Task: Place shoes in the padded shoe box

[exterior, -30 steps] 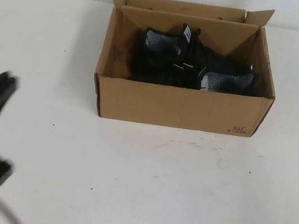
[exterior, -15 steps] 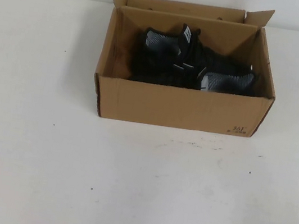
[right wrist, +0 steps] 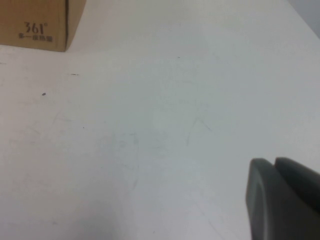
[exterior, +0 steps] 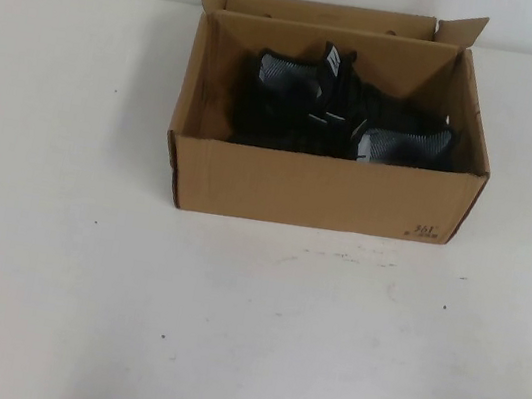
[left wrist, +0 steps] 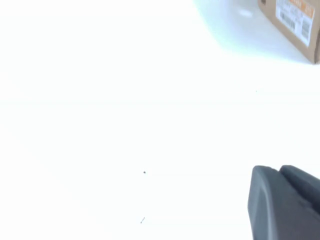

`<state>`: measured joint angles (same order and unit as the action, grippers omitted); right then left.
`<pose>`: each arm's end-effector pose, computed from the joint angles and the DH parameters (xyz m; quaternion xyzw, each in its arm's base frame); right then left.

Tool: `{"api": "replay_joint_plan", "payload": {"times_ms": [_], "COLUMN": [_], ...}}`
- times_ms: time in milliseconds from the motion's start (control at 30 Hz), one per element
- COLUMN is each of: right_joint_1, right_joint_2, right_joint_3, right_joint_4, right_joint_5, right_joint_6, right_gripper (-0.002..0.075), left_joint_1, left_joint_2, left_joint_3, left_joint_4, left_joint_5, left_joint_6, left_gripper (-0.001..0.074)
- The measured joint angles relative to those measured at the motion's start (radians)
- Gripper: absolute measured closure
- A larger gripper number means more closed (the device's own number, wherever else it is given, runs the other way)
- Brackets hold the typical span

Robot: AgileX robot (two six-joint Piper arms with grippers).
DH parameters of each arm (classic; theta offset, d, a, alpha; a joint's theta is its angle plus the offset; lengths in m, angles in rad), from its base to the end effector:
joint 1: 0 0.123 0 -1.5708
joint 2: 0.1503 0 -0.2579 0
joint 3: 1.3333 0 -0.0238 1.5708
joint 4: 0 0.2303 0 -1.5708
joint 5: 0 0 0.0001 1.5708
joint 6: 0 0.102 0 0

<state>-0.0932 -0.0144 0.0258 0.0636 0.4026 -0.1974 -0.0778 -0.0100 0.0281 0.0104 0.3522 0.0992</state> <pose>0.0688 -0.0039 0.1664 -0.0258 0.8121 -0.0574 0.5802 0.0705 -0.0051 0.1701 0.0735 0.7964 0.0108 0.6002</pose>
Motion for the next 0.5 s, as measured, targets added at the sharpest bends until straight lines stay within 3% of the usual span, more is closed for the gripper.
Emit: {"api": "replay_joint_plan", "payload": {"times_ms": [500], "right_joint_1": [0.0], "right_joint_2": [0.0], "right_joint_3": [0.0], "right_joint_4": [0.0], "right_joint_5": [0.0], "right_joint_6": [0.0], "right_gripper": [0.0734], "left_joint_1": [0.0], "left_joint_2": [0.0], "left_joint_3": [0.0], "left_joint_4": [0.002], "left_joint_5": [0.019], "left_joint_6": [-0.004], "left_gripper": [0.0738]}}
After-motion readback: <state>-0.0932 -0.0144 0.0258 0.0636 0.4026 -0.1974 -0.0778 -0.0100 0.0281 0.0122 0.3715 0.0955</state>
